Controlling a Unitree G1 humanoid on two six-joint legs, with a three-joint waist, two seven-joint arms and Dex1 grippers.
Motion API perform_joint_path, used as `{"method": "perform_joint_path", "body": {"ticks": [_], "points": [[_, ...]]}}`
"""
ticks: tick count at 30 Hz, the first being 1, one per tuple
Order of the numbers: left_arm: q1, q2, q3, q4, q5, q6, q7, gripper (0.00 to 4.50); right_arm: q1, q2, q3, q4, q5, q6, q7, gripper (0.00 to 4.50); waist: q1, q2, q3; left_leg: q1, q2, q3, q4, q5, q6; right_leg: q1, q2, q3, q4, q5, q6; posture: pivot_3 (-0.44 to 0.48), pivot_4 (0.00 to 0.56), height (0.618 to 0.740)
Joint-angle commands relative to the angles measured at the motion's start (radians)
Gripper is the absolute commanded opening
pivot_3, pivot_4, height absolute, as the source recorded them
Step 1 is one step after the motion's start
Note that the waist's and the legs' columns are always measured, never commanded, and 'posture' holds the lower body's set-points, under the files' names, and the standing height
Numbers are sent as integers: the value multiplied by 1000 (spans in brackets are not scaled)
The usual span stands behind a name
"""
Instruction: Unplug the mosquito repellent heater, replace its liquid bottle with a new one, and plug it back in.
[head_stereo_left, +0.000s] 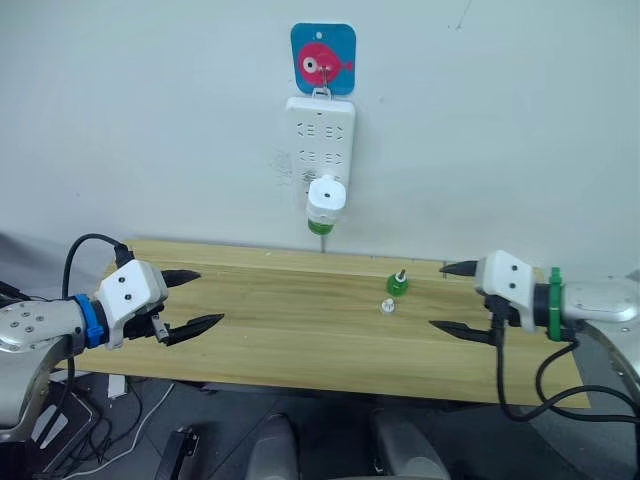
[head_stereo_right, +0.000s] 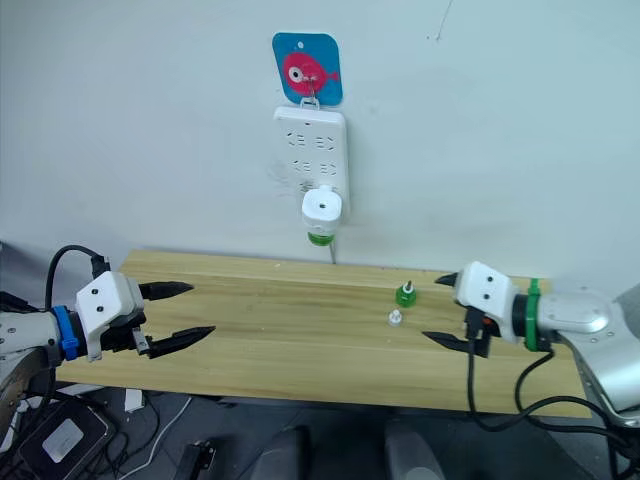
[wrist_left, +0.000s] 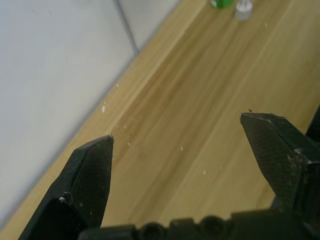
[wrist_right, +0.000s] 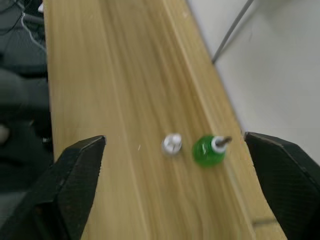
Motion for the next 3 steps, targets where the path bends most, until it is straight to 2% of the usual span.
{"method": "perform_joint_path", "body": {"ticks": [1, 3], "points": [[-11, 6, 12, -25, -5, -12, -15, 4500, -7, -13, -46, 13, 22, -46, 36, 4454, -4, 0, -5, 0, 0, 0, 1, 0, 0, 0, 0, 0, 0, -1, 1, -95, 73, 740], [-26, 1, 12, -16, -26, 4, -29, 4500, -16, -9, -42, 29, 20, -51, 35, 4454, -6, 0, -8, 0, 0, 0, 1, 1, 1, 1, 0, 0, 0, -1, 1, -92, 72, 740]]}}
